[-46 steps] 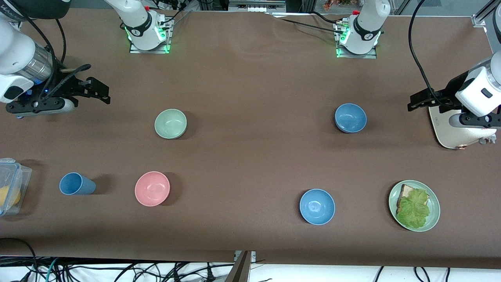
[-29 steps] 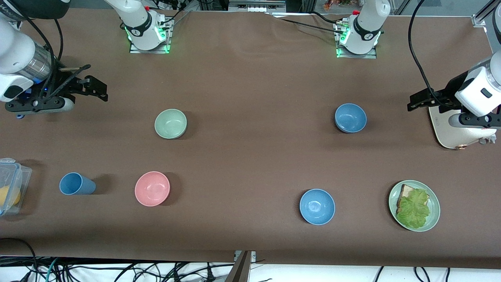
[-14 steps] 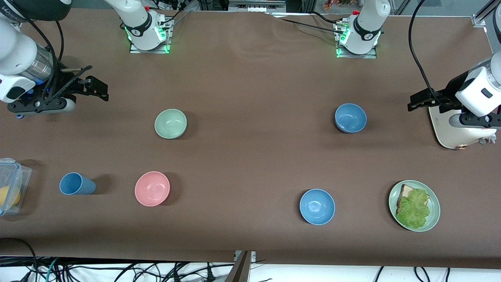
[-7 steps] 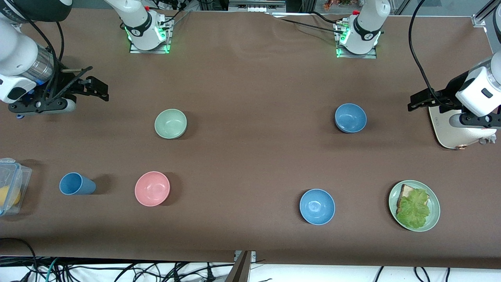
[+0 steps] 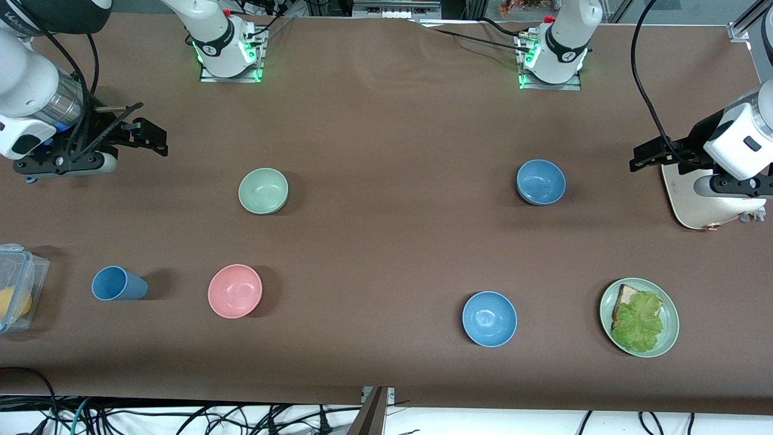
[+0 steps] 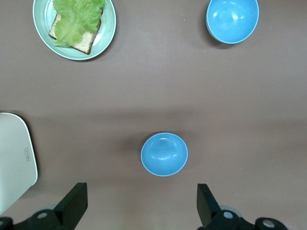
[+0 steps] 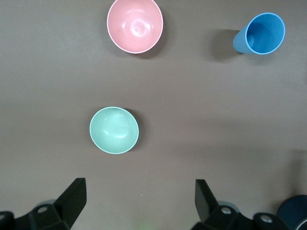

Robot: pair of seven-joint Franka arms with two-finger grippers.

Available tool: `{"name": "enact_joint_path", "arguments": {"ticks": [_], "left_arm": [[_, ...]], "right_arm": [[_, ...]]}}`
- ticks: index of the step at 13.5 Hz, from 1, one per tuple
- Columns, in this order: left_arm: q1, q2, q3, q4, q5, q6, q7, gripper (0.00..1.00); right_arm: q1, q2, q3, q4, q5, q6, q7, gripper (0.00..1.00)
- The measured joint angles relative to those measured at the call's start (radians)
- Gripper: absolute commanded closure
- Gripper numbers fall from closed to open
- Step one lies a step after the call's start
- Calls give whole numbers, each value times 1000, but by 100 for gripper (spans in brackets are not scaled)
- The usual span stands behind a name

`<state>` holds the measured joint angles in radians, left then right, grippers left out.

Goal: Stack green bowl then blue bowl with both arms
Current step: 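Reach the right gripper down to the pale green bowl rim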

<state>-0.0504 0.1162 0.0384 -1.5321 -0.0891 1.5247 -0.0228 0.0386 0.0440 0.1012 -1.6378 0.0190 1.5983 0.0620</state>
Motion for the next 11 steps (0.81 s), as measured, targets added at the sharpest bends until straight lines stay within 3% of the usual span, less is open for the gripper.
{"name": "enact_joint_path", "arguments": {"ticks": [3, 6, 11], "left_arm": [[0, 0, 0, 0, 0, 0, 0, 0], [0, 0, 0, 0, 0, 0, 0, 0], [0, 1, 0, 1, 0, 0, 0, 0]], "right_arm": [[0, 2, 0, -25, 0, 5, 0, 0], [0, 8, 1, -124, 0, 87, 0, 0], [1, 39, 11, -403, 1, 458, 15, 0]]}}
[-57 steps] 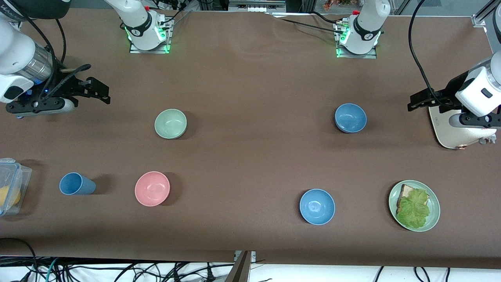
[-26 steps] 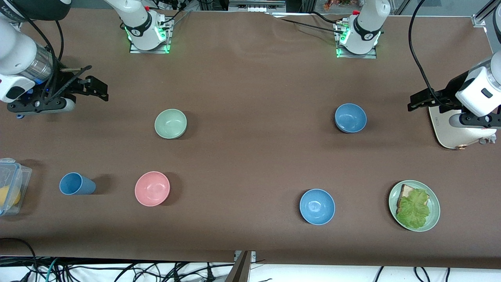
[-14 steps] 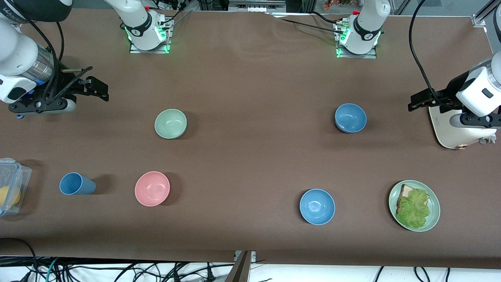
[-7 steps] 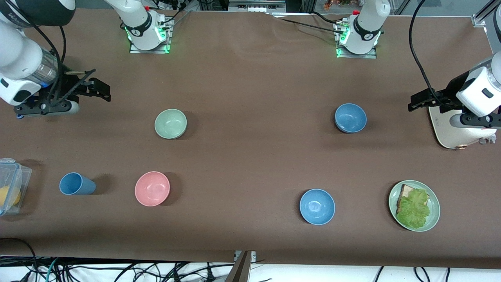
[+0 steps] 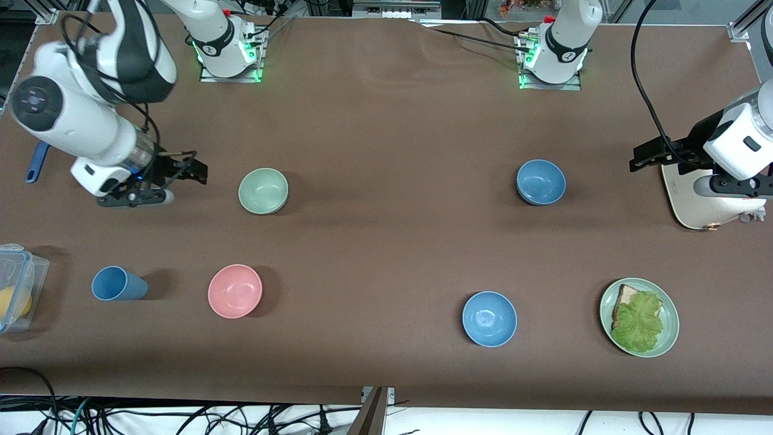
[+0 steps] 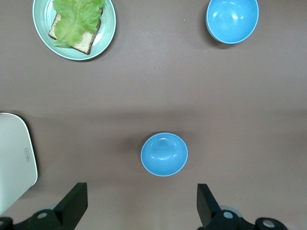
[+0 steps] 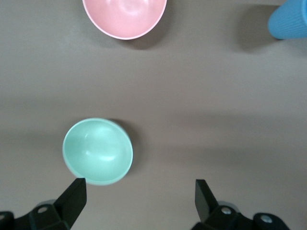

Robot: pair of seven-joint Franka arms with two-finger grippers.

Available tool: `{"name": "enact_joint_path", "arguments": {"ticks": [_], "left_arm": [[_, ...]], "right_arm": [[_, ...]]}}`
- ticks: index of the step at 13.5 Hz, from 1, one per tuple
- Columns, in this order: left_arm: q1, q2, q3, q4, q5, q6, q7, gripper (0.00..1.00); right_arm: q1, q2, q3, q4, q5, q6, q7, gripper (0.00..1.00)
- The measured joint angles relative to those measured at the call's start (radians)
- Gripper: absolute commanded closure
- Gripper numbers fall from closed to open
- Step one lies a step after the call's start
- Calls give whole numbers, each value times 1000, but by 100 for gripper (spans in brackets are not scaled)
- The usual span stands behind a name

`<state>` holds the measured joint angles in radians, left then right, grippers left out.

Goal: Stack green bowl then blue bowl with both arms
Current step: 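Reach the right gripper down to the pale green bowl rim, then slide the pale green bowl with the right gripper toward the table middle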

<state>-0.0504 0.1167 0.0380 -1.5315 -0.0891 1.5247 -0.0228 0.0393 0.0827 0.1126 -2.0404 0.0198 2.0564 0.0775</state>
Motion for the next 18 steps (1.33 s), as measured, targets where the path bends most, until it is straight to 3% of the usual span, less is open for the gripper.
{"name": "enact_joint_path", "arguments": {"ticks": [3, 9, 11, 13, 15, 18], "left_arm": [[1, 1, 1, 0, 0, 0, 0, 0], [2, 2, 3, 0, 0, 0, 0, 0], [2, 3, 3, 1, 0, 0, 0, 0], [2, 4, 3, 1, 0, 0, 0, 0], [2, 5, 3, 1, 0, 0, 0, 0], [3, 8, 3, 1, 0, 0, 0, 0]], "right_arm": [[16, 24, 10, -147, 0, 208, 29, 0], [84, 149, 16, -276, 0, 480, 90, 2], [93, 182, 16, -313, 0, 560, 108, 19], [102, 198, 16, -335, 0, 602, 114, 53], [104, 199, 16, -339, 0, 608, 115, 97], [104, 199, 16, -339, 0, 609, 118, 100]]}}
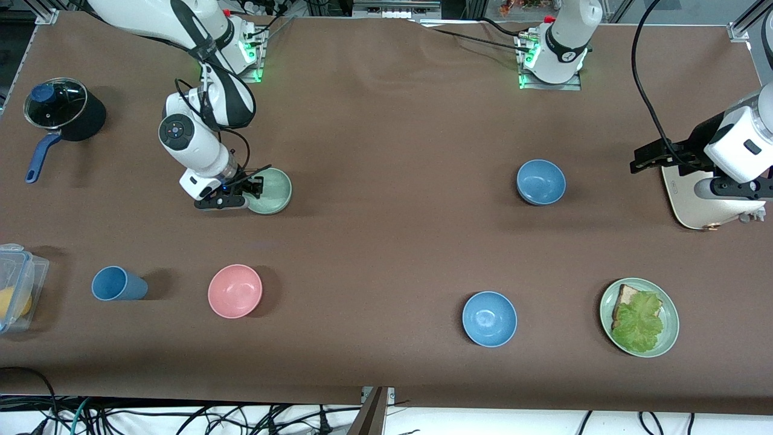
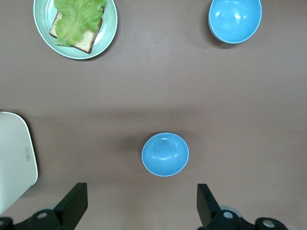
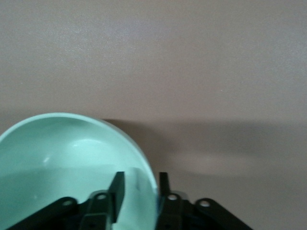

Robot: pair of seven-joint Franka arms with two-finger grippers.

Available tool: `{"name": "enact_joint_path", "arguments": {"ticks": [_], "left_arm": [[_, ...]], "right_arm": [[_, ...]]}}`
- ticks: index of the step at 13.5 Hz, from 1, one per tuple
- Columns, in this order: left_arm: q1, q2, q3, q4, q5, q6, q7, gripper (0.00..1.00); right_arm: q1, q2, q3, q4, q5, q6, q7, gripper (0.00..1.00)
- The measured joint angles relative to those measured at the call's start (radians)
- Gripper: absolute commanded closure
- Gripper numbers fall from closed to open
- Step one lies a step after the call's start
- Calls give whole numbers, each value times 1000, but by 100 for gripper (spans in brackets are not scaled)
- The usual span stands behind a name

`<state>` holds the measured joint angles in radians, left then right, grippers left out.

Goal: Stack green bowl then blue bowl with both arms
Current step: 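Slide the pale green bowl with the right gripper toward the table middle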

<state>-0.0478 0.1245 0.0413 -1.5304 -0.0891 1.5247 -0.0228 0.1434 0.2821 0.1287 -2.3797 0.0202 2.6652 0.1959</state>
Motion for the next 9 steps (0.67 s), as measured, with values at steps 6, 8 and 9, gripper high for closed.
{"name": "enact_joint_path", "arguments": {"ticks": [6, 8, 9], "left_arm": [[0, 1, 0, 0, 0, 0, 0, 0], [0, 1, 0, 1, 0, 0, 0, 0], [0, 2, -1, 1, 0, 0, 0, 0]], "right_arm": [[3, -16, 46, 64, 2, -39, 94, 100], [29, -11, 93, 159, 2, -105, 217, 100], [62, 0, 104, 220, 2, -138, 283, 100]]}}
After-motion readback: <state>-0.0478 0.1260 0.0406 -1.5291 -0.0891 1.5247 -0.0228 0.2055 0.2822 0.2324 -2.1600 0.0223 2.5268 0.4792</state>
